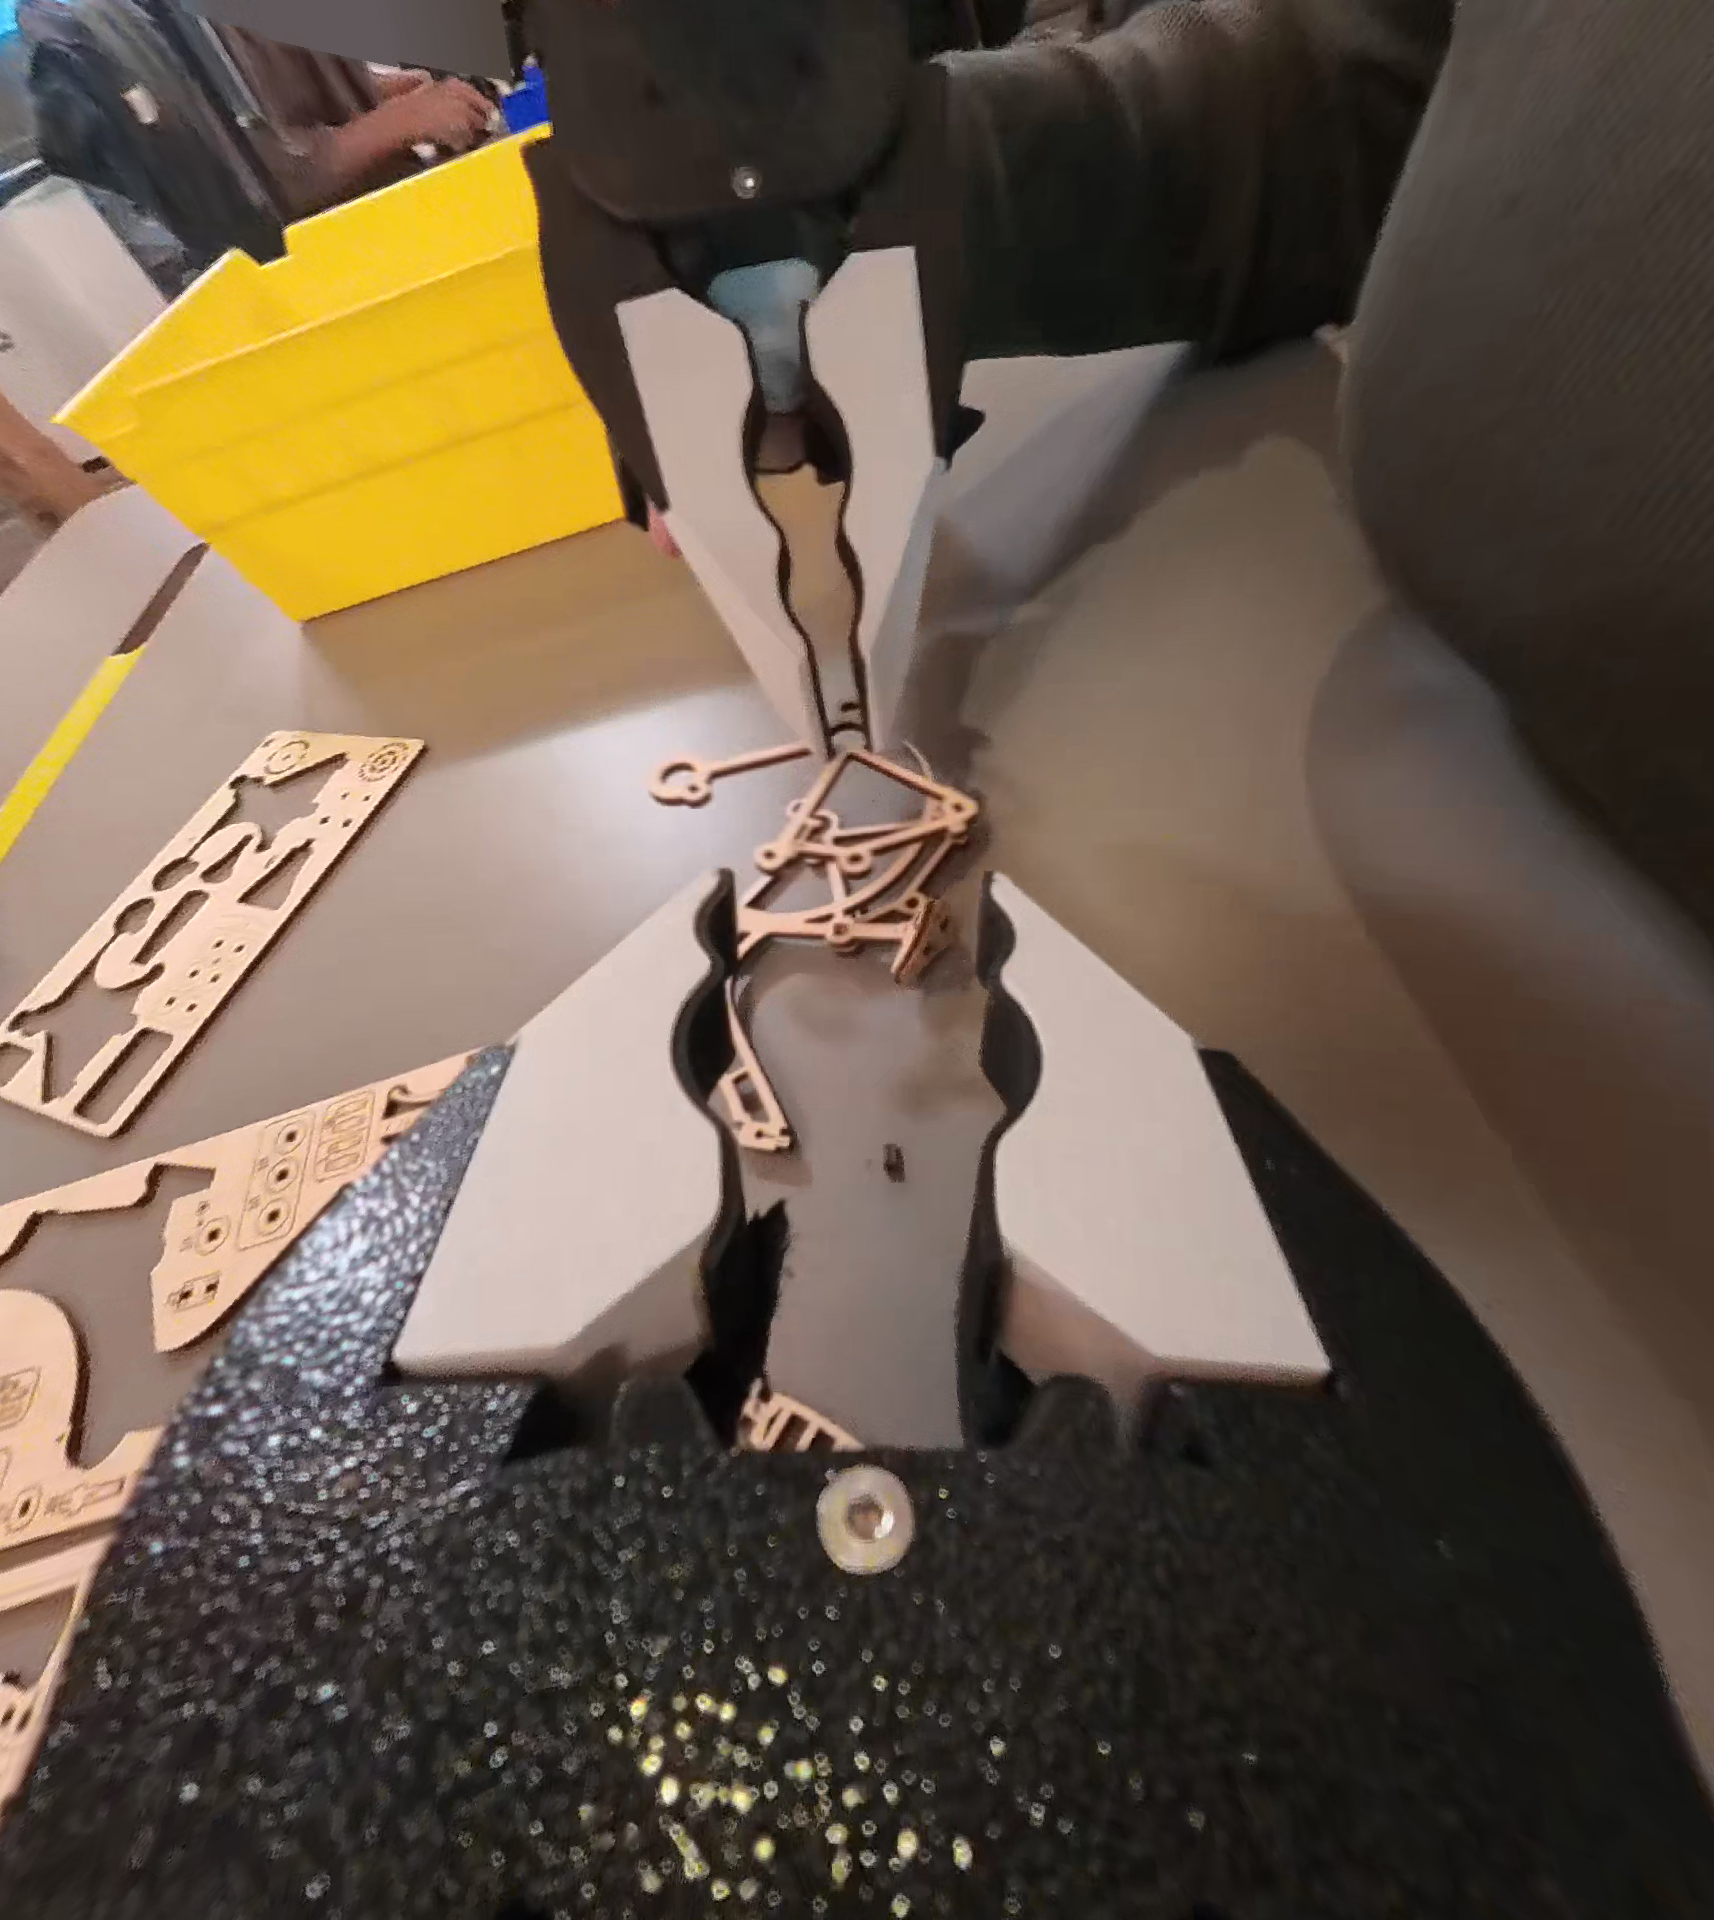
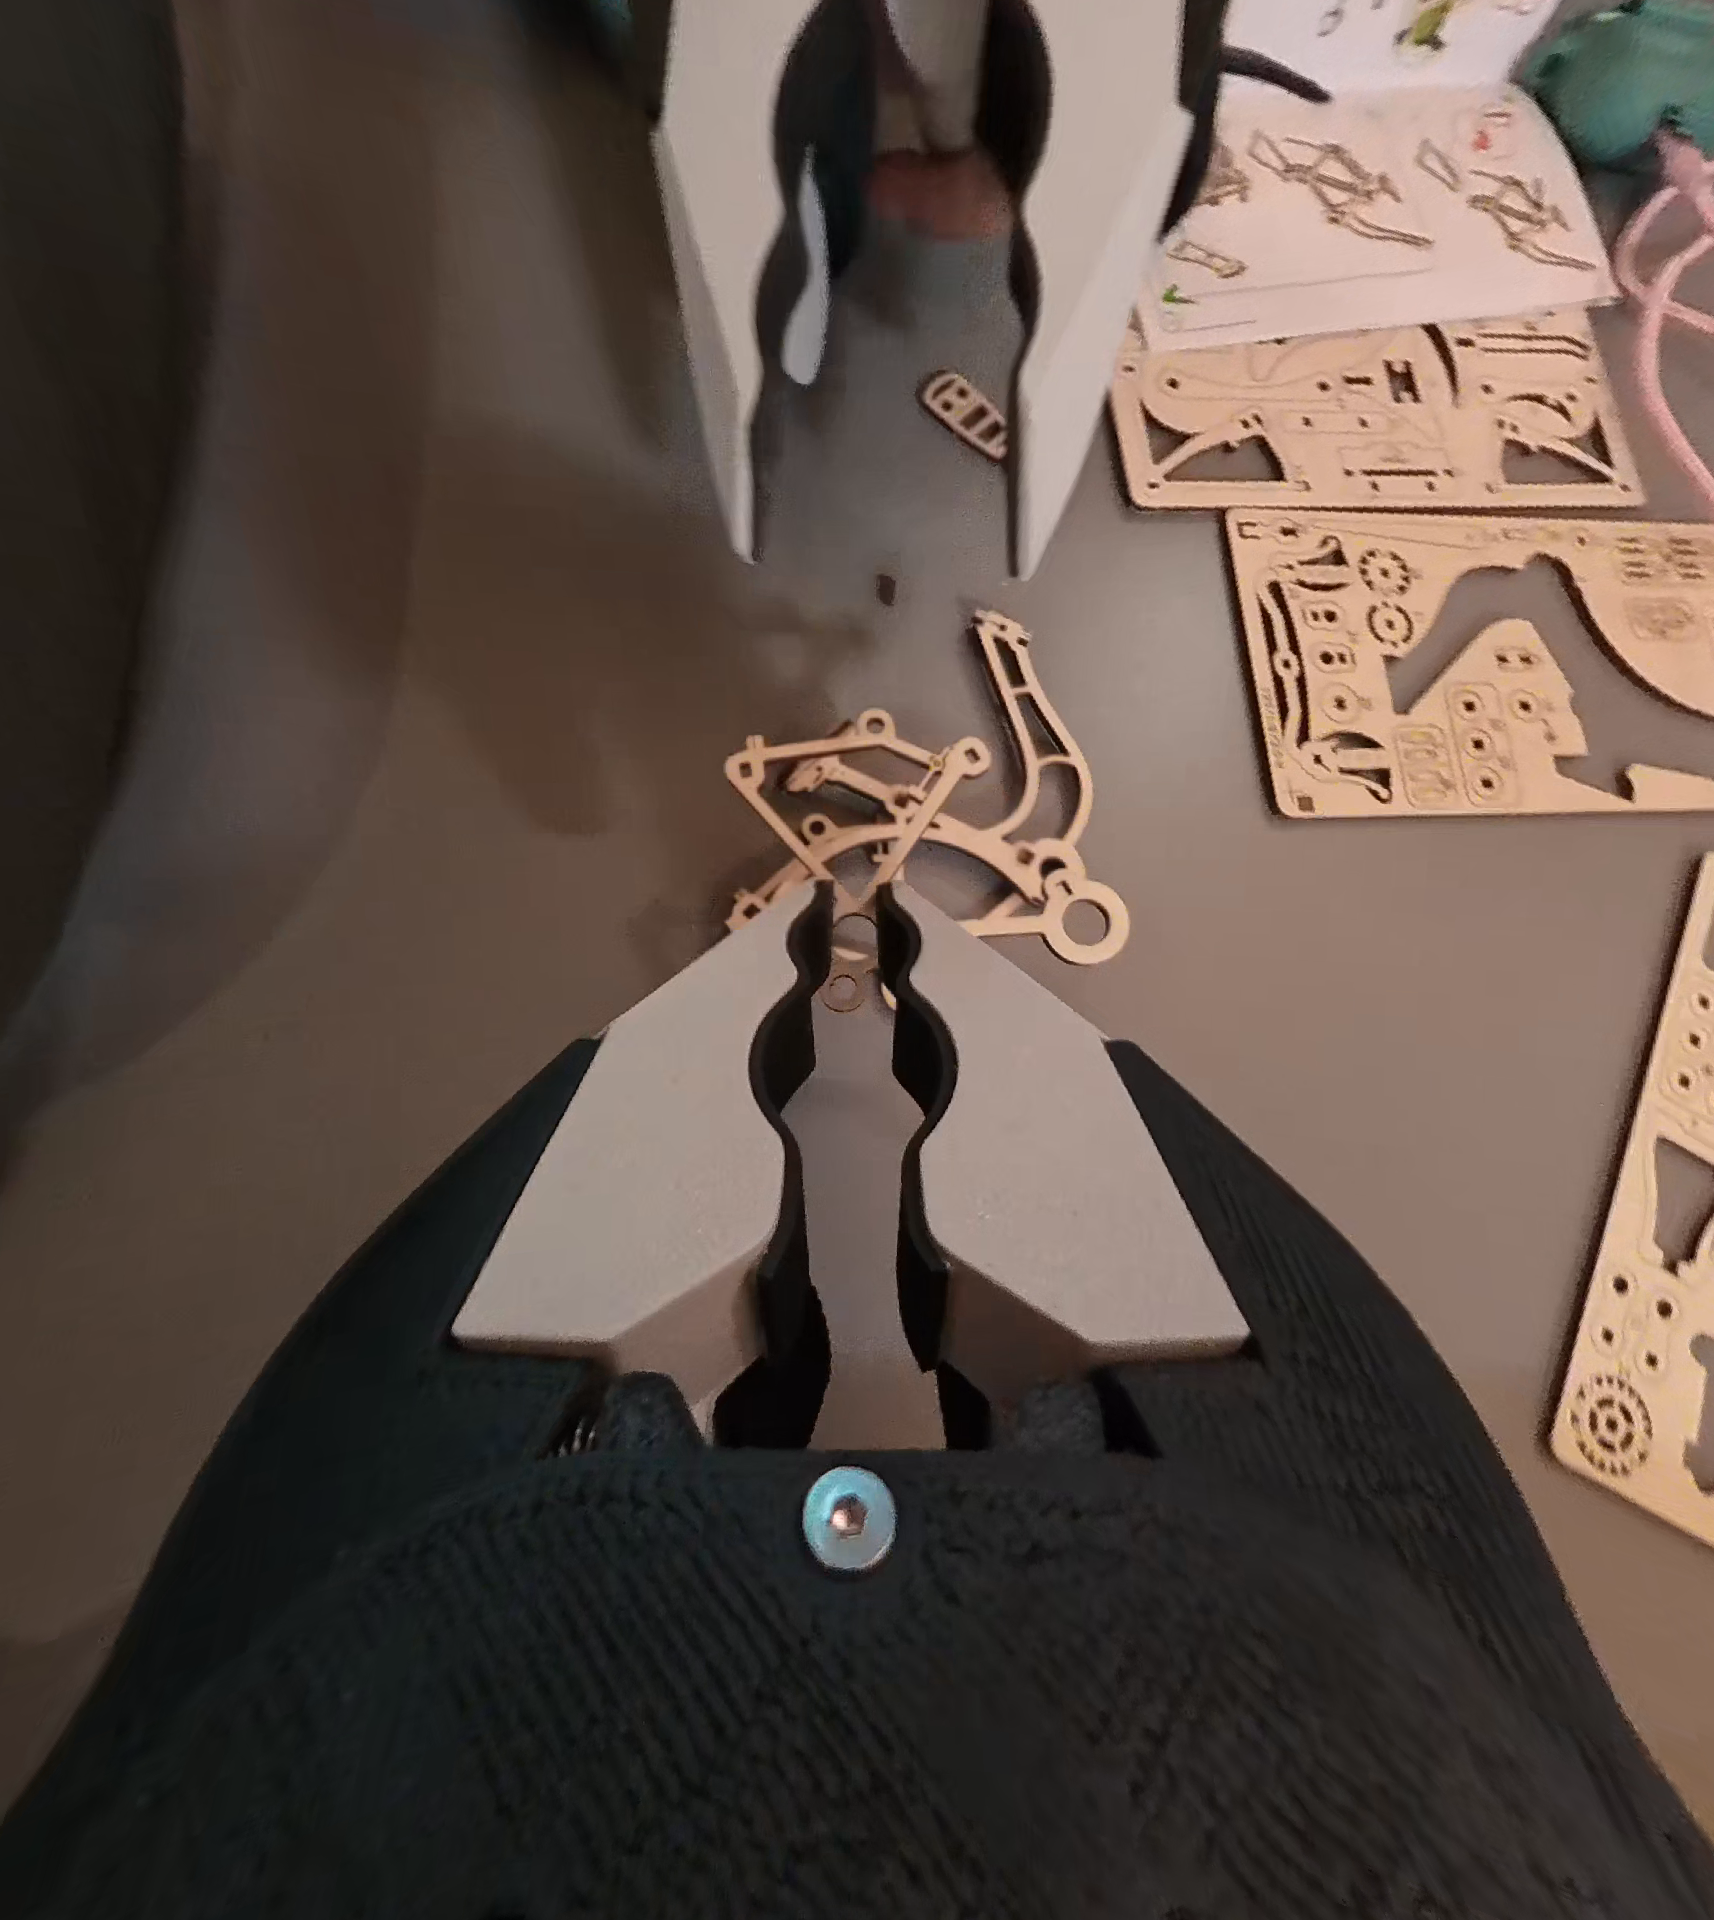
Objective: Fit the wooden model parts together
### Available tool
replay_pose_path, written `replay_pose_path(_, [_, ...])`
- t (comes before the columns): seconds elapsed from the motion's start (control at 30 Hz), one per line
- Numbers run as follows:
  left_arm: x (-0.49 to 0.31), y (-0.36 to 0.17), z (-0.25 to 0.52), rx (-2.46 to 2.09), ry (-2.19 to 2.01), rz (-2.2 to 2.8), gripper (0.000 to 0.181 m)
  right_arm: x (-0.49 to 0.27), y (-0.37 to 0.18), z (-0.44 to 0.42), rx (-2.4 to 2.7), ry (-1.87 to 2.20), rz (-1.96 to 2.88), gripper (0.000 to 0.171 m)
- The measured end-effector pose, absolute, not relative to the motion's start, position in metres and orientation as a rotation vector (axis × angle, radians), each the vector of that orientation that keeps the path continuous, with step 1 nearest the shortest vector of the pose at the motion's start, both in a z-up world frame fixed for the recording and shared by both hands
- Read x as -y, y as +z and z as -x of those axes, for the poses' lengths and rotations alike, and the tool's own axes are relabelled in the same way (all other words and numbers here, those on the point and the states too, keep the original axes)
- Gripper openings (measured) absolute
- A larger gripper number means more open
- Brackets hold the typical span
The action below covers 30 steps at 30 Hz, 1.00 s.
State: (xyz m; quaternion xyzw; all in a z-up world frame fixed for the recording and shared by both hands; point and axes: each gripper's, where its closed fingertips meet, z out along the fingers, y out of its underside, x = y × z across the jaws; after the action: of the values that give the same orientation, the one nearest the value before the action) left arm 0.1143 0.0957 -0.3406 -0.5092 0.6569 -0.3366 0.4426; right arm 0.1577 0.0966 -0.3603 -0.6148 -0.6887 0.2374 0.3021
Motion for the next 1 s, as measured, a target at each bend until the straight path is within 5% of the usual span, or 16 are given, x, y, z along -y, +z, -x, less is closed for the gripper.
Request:
replay_pose_path(0.03, [-0.099, -0.341, -0.114, -1.611, -0.819, 1.269, 0.04, -0.096, -0.362, -0.157, 1.853, 0.643, 1.623, 0.006])
replay_pose_path(0.43, [-0.103, -0.346, -0.117, -1.606, -0.892, 1.357, 0.027, -0.109, -0.373, -0.157, 2.066, 0.736, 1.496, 0.006])
replay_pose_path(0.8, [-0.111, -0.363, -0.139, -1.47, -0.817, 1.621, 0.079, -0.114, -0.371, -0.166, 2.073, 0.73, 1.494, 0.006])
replay_pose_path(1.0, [-0.12, -0.385, -0.14, -1.519, -0.691, 1.712, 0.077, -0.117, -0.371, -0.167, 2.067, 0.722, 1.501, 0.006])
